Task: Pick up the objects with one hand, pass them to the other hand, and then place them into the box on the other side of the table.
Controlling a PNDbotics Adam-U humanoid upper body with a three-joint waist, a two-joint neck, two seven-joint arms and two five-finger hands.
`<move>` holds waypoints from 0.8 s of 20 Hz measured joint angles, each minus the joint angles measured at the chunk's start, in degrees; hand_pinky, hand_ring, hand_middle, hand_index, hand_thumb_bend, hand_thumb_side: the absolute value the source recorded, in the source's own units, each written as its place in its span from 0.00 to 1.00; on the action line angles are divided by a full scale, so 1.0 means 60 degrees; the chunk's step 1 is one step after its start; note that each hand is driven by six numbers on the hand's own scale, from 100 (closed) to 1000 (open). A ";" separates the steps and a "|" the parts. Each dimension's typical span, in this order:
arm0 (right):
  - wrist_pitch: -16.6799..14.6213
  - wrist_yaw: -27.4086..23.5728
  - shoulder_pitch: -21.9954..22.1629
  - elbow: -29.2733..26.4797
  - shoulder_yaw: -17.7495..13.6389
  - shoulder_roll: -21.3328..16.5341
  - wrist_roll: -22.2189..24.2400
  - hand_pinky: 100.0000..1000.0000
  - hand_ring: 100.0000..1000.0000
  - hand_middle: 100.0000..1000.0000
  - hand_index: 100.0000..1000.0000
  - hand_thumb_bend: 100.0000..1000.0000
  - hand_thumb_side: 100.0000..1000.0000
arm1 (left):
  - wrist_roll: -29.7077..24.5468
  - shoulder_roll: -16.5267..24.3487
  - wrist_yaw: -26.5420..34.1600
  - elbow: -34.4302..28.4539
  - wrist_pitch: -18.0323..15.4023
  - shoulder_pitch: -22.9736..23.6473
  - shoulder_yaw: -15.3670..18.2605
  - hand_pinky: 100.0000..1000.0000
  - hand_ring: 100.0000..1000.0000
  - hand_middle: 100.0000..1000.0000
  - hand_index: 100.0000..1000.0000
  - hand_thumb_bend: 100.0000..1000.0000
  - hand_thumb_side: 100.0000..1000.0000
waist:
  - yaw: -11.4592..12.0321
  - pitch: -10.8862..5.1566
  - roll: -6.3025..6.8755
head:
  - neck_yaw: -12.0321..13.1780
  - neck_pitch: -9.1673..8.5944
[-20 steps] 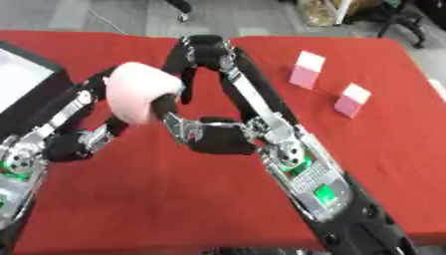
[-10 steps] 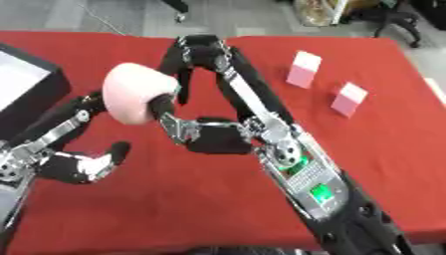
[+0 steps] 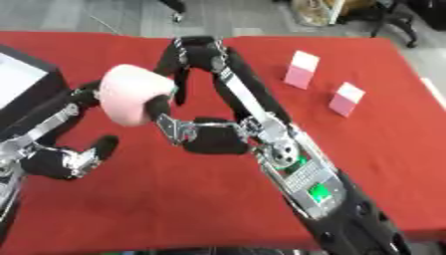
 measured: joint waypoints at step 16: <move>0.0012 0.0070 0.0003 0.0000 0.0005 0.0005 -0.0023 0.60 0.27 0.44 0.14 0.00 0.00 | -0.0387 -0.0162 0.0377 0.0184 0.0876 -0.0138 -0.0063 0.87 1.00 0.92 1.00 0.06 0.76 | -0.0023 0.0000 -0.0005 | -0.0052 0.0000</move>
